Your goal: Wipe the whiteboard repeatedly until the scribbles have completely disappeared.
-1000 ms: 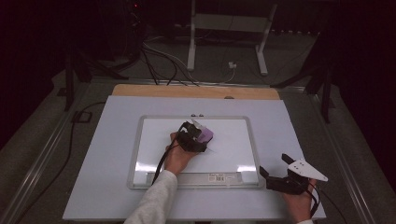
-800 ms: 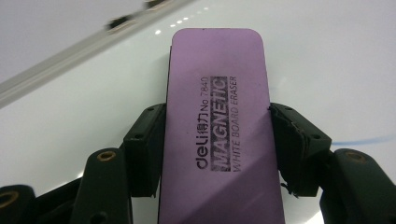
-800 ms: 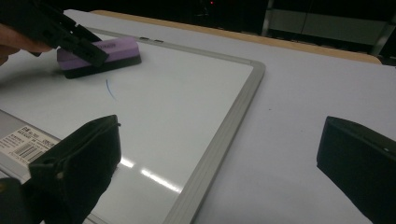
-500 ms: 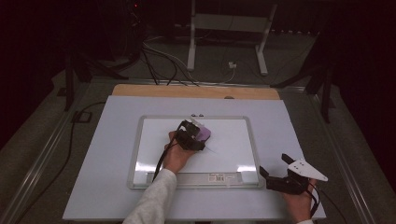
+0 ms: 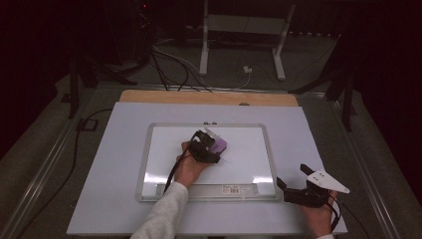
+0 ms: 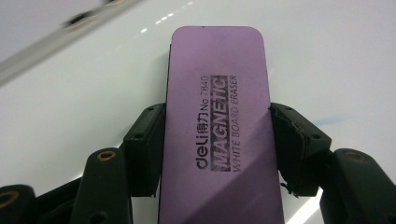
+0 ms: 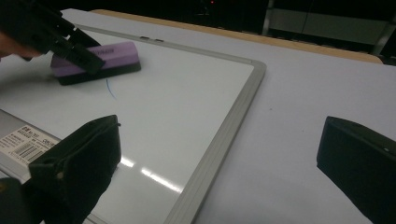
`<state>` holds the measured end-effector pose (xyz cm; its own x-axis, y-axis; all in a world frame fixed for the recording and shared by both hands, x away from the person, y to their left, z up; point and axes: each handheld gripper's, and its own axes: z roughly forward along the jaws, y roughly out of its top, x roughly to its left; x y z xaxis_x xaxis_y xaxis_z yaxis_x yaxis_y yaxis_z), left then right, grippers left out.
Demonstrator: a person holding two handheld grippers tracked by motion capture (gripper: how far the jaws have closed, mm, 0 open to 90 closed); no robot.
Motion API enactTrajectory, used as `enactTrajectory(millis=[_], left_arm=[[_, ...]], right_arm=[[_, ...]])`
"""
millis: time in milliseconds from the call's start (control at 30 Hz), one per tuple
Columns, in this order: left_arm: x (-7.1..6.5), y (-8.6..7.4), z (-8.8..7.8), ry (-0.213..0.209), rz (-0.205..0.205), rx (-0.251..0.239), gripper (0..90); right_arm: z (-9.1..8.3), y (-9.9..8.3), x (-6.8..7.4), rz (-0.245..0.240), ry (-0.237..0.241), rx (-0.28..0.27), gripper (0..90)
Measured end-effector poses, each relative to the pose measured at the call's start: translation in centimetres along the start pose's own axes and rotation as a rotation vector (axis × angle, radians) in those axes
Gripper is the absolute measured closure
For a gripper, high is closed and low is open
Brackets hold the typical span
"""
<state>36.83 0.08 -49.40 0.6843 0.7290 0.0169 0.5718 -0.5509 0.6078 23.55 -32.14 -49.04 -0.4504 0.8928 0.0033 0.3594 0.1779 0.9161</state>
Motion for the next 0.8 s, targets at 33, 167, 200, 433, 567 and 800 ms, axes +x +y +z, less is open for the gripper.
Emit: enactTrajectory(millis=[33, 167, 200, 433, 567, 800], left_arm=[[-0.6, 0.0, 0.0, -0.02, 0.021, -0.004, 41.8], [-2.8, 0.1, 0.0, -0.069, 0.126, -0.011, 41.8], [-2.8, 0.2, 0.0, -0.07, 0.121, -0.006, 41.8], [0.1, 0.1, 0.0, 0.002, 0.008, 0.007, 41.8], [0.8, 0.0, 0.0, 0.015, -0.038, 0.011, 41.8], [-2.1, 0.3, 0.1, -0.067, 0.048, 0.009, 41.8]], right_arm=[[0.0, 0.0, 0.0, -0.002, 0.0, -0.001, 0.2], [0.0, 0.0, 0.1, -0.003, 0.001, 0.0, 0.2], [0.0, 0.0, 0.1, -0.002, 0.001, -0.001, 0.2], [-0.1, 0.0, -0.1, 0.004, -0.003, -0.003, 0.2], [0.0, 0.0, 0.0, 0.002, 0.0, -0.001, 0.2], [0.1, 0.0, 0.2, -0.004, 0.003, 0.002, 0.2]])
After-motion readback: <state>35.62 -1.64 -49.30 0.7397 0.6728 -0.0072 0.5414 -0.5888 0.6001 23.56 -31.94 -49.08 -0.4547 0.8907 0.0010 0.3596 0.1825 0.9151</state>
